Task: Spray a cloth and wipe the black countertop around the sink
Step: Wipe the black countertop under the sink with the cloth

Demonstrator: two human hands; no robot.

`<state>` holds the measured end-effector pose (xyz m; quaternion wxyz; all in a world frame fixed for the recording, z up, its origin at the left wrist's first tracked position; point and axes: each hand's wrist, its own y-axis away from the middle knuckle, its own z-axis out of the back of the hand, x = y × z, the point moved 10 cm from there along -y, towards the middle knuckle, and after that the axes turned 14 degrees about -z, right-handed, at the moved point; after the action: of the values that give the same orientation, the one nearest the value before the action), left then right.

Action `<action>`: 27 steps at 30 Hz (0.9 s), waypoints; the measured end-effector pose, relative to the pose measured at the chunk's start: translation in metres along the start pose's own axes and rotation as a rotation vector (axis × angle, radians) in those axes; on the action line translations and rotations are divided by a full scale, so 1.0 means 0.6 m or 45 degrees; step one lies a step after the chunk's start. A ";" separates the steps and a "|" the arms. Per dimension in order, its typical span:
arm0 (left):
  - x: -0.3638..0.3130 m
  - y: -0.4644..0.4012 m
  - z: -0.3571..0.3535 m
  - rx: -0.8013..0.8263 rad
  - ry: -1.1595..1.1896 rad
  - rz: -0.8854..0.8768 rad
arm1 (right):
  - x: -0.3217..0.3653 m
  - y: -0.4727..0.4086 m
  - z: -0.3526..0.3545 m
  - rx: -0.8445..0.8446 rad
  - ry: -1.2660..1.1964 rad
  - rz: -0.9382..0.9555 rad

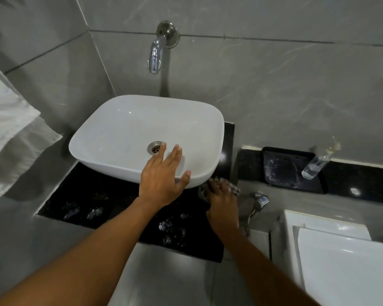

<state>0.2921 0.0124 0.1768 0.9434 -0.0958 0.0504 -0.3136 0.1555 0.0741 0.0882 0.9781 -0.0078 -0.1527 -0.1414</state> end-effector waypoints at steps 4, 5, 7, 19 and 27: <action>-0.003 0.002 0.003 -0.011 0.020 -0.022 | 0.015 0.182 -0.018 -0.030 -0.199 0.088; -0.003 0.002 0.004 -0.028 0.026 -0.023 | 0.015 0.218 -0.025 -0.030 -0.235 0.132; -0.004 0.002 0.007 -0.054 0.040 -0.030 | 0.012 0.255 -0.038 -0.030 -0.251 0.188; -0.001 0.003 0.004 -0.114 0.022 -0.025 | 0.016 -0.019 0.008 -0.031 -0.138 0.006; 0.001 0.004 0.001 -0.087 0.043 -0.009 | 0.039 0.138 -0.025 0.046 -0.103 0.086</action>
<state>0.2942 0.0138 0.1769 0.9374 -0.1229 0.0765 -0.3167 0.2044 0.1465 0.0833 0.9753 -0.0009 -0.1945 -0.1050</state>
